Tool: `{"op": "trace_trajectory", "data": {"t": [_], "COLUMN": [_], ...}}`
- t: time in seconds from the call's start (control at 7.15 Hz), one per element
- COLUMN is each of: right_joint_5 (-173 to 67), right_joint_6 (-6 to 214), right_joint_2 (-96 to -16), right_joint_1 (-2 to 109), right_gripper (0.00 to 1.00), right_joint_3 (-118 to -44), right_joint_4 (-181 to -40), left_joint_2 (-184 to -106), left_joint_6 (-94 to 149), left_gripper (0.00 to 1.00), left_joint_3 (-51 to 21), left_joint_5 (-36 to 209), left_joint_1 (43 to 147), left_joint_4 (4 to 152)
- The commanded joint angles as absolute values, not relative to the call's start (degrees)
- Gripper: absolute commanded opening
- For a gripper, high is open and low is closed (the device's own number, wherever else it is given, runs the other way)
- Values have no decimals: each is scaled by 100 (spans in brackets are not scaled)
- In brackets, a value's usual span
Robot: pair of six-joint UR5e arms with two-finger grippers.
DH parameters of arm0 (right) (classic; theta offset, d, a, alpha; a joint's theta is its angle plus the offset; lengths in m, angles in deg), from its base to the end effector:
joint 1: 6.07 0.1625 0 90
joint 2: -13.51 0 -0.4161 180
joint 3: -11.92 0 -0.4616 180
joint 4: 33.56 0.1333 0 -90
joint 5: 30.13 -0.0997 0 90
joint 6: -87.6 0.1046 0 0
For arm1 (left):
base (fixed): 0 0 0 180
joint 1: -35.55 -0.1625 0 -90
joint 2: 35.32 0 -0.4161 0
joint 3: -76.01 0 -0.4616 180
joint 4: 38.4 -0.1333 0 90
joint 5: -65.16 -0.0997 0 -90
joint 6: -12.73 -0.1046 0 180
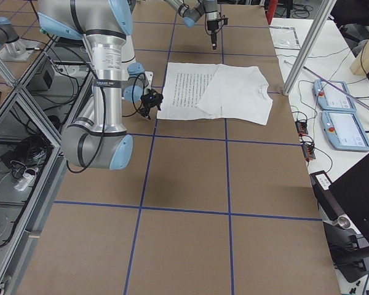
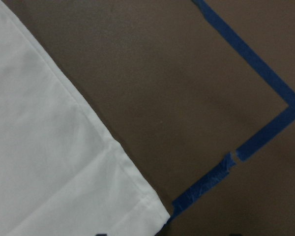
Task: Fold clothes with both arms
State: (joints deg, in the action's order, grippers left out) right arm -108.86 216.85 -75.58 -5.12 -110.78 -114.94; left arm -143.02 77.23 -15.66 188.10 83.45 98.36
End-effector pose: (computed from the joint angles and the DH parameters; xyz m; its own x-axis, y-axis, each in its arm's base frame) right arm -0.5312 -0.1626 0.3320 0.4799 0.6285 0.6120 -0.5827 0.7499 -0.3132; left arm 0.4009 -0.5577 0.3502 0.3694 0.1301 -0.9201 0.1443 0.9701 0.1951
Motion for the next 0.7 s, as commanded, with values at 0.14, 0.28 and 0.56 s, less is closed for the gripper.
{"op": "trace_trajectory", "data": {"t": [0.14, 0.28, 0.56], "right_joint_5": [-10896, -10896, -10896], "right_joint_6": [21689, 21689, 21680], "right_joint_2": [-7525, -7534, -7525], "right_joint_1": [-510, -519, -519], "right_gripper": [84, 82, 81], "right_joint_3": [-11068, -11042, -11007], "right_joint_4": [-11494, -11494, -11494], "left_joint_2": [-14245, -14237, -14237], "left_joint_6": [7716, 7716, 7707], "left_gripper": [87, 87, 87], "left_joint_3": [-1584, -1584, -1584], "left_joint_5": [18803, 18786, 18786], "left_joint_1": [8336, 8336, 8336], "left_joint_4": [9863, 9863, 9863]}}
